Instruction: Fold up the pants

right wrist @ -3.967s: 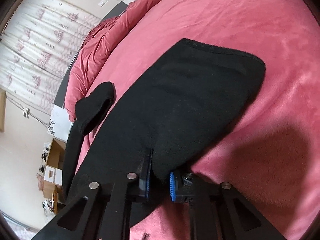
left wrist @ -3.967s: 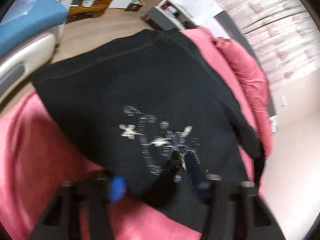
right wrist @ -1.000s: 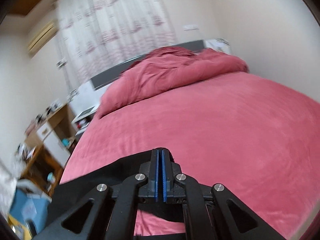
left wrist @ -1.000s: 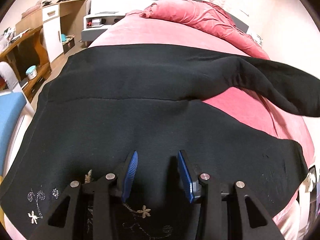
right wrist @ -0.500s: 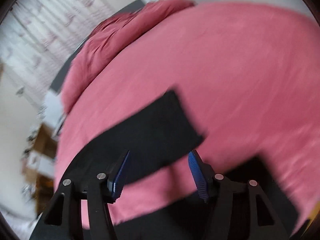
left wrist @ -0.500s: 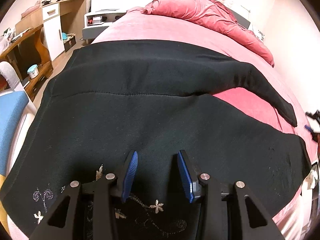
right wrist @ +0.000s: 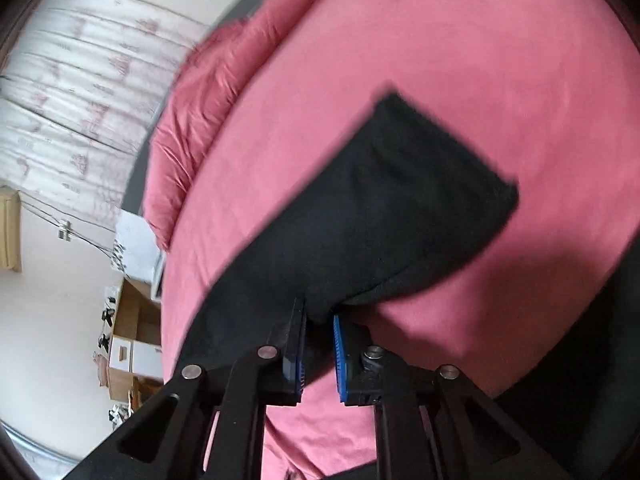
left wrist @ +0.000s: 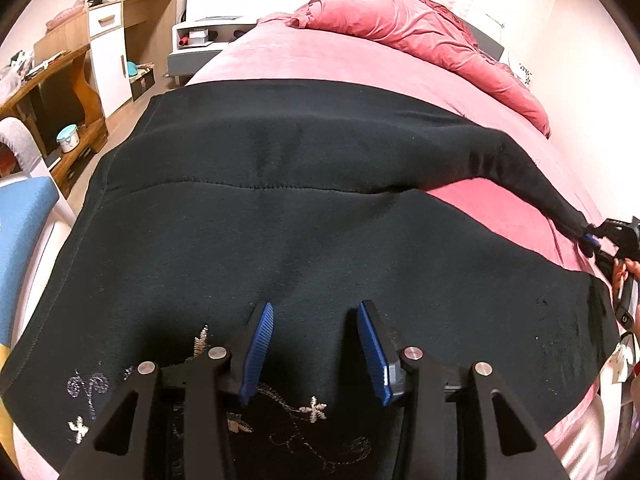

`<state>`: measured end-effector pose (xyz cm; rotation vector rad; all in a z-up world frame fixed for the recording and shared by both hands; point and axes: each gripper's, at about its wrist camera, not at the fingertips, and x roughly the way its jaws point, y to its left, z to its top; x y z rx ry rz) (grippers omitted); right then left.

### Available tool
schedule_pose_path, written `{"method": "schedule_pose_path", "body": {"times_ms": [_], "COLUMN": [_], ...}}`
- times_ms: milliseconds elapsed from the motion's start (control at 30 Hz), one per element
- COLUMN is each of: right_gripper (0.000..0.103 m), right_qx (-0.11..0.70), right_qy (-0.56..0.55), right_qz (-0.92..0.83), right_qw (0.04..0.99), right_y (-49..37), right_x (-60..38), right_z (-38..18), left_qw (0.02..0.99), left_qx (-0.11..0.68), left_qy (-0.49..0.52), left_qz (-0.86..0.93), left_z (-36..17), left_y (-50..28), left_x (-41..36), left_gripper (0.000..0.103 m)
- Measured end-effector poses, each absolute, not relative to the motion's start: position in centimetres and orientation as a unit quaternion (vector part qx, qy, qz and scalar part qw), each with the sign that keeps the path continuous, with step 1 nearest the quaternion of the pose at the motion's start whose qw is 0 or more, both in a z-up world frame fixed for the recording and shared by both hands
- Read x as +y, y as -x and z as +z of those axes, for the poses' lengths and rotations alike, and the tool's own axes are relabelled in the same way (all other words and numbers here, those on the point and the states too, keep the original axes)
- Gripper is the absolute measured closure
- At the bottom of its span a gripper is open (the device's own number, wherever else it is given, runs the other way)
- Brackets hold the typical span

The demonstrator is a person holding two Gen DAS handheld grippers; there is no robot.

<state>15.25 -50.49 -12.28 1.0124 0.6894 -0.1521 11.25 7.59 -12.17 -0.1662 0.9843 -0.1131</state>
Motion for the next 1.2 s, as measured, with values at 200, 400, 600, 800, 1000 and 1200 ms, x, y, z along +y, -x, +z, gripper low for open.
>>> {"method": "schedule_pose_path", "body": {"times_ms": [200, 400, 600, 800, 1000, 1200], "right_gripper": [0.091, 0.065, 0.047, 0.092, 0.06, 0.053], "right_qx": [0.321, 0.4, 0.317, 0.317, 0.375, 0.376], "right_qy": [-0.417, -0.356, -0.491, -0.48, -0.321, -0.213], "right_qz": [-0.106, -0.129, -0.144, -0.166, -0.295, -0.238], "right_qw": [0.844, 0.835, 0.798, 0.801, 0.818, 0.87], "right_y": [-14.8, -14.7, -12.6, -13.2, -12.8, -12.6], "right_x": [-53.5, -52.6, -57.0, -59.4, -57.8, -50.7], "right_z": [-8.2, -11.5, -13.2, -12.9, -11.8, -8.6], "left_qw": [0.876, 0.877, 0.872, 0.868, 0.868, 0.874], "left_qx": [0.469, 0.465, 0.474, 0.482, 0.484, 0.477], "left_qy": [0.092, 0.113, 0.118, 0.121, 0.108, 0.094], "left_qz": [-0.067, -0.055, -0.031, -0.024, -0.021, -0.014], "left_z": [-11.7, -11.1, -11.6, -12.1, -11.6, -11.0], "left_y": [-11.0, -11.0, -11.5, -11.8, -12.9, -14.0], "left_x": [8.6, 10.5, 12.5, 12.1, 11.7, 11.5], "left_gripper": [0.058, 0.058, 0.058, 0.058, 0.057, 0.057]}}
